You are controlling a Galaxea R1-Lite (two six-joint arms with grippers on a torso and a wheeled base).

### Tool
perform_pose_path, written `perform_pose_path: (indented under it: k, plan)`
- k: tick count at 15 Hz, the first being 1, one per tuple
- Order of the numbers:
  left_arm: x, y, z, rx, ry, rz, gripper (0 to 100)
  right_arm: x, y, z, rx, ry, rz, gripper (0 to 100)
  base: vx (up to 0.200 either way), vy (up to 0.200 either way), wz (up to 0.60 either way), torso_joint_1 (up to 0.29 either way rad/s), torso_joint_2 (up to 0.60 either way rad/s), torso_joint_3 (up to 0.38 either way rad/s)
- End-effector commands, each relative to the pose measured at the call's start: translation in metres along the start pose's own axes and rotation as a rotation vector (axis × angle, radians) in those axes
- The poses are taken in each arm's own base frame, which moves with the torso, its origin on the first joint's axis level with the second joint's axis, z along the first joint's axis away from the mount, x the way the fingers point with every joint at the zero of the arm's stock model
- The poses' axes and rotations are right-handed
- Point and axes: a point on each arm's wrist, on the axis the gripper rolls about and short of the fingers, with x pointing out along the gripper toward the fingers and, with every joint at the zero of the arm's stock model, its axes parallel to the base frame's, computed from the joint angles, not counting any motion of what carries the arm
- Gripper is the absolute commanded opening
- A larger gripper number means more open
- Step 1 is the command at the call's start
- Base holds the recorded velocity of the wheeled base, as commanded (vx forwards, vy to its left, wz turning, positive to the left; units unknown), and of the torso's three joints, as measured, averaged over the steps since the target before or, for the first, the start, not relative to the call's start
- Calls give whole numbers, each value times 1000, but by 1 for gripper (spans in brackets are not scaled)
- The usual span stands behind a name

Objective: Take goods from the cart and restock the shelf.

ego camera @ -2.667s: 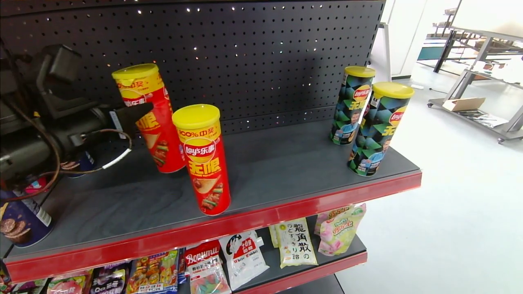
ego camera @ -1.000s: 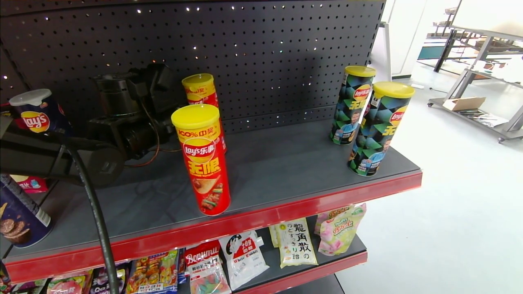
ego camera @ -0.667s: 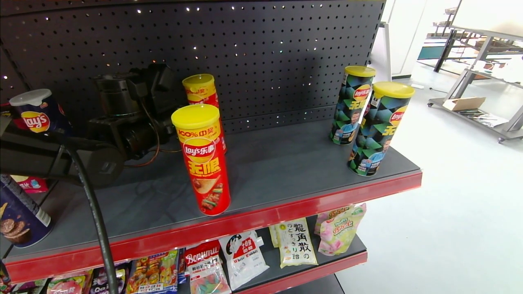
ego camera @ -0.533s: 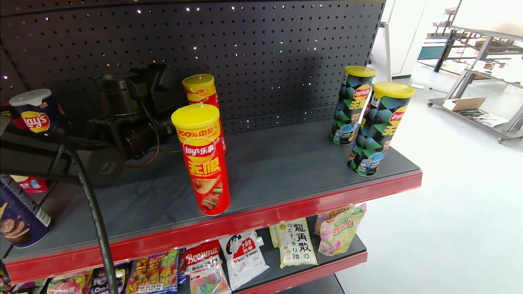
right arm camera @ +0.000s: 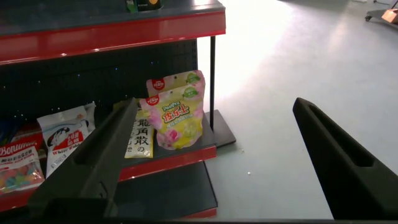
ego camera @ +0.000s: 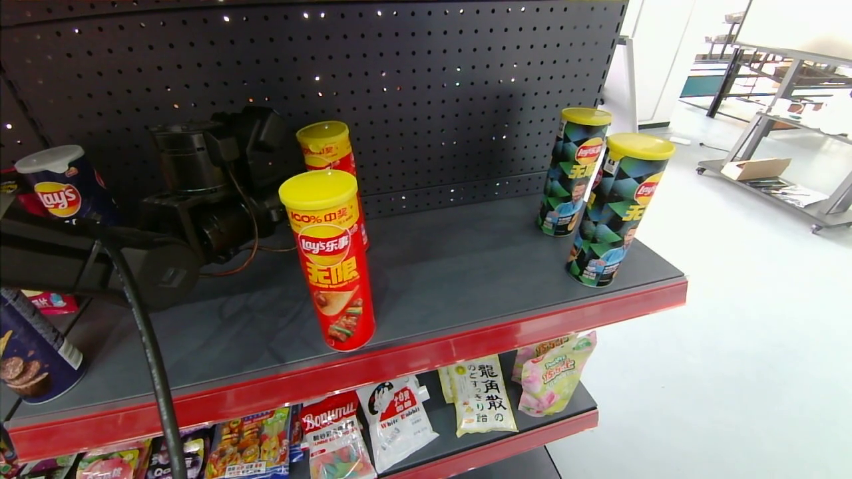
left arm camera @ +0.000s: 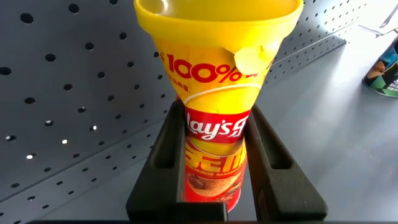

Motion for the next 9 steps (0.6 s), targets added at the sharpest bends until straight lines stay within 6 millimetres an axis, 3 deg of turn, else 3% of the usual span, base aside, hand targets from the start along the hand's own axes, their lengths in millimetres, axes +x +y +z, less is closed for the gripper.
perform_pose_path:
  k: [1, 5, 9]
  plan:
    - [-1, 0, 0, -1, 4, 0, 100, 0, 0, 0, 0, -1, 0, 100, 0, 0, 0, 0, 0, 0]
    - [-7, -1, 1, -2, 5, -2, 100, 0, 0, 0, 0, -1, 0, 100, 0, 0, 0, 0, 0, 0]
    - [-25, -2, 1, -4, 19, 0, 100, 0, 0, 0, 0, -1, 0, 100, 0, 0, 0, 0, 0, 0]
